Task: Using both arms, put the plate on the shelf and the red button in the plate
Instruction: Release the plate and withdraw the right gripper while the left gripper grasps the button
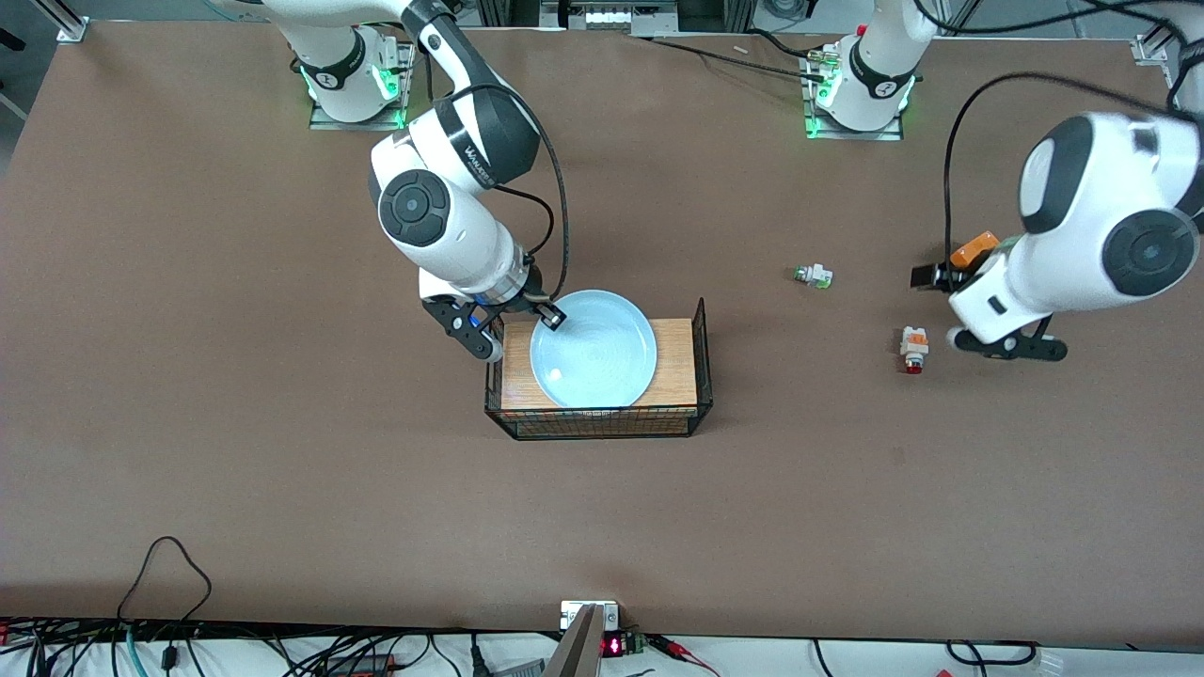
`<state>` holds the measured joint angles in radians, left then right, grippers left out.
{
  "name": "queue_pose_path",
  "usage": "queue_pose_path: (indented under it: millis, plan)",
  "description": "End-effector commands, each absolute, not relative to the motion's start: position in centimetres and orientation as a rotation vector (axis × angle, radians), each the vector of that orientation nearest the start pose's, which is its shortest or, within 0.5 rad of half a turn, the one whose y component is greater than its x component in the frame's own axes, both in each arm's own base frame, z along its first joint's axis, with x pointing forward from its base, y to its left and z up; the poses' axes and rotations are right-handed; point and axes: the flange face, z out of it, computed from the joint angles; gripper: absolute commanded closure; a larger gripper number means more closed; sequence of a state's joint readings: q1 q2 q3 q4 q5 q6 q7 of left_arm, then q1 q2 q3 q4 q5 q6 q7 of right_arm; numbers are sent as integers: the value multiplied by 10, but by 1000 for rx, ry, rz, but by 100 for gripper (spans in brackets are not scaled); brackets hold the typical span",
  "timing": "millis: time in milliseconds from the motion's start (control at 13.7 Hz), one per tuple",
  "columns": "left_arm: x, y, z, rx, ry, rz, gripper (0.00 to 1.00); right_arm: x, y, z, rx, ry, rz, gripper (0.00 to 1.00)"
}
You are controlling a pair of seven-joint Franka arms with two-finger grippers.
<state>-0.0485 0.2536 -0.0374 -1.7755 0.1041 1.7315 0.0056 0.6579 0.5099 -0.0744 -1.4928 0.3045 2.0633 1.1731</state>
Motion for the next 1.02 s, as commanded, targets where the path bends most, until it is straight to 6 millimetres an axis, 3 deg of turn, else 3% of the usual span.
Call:
queue_pose_path:
  millis: [0, 146, 292, 511, 657, 949]
  plan:
    - [582, -29, 355, -2986, 255, 345, 1, 576, 404, 406, -2738, 968, 173, 0]
    - [577, -21, 322, -3002, 317, 232, 5, 573, 398, 435, -2714, 967, 154, 0]
    - [570, 3, 277, -3025, 372, 108, 5, 567, 389, 466, -2716, 954, 154, 0]
    - [554, 29, 225, -3036, 439, -49, 4, 565, 361, 516, -2708, 950, 97, 0]
    - [549, 38, 203, -3044, 435, -67, 4, 572, 326, 535, -2754, 900, 62, 0]
    - [540, 36, 179, -3055, 448, -3, 12, 602, 220, 530, -2901, 579, 109, 0]
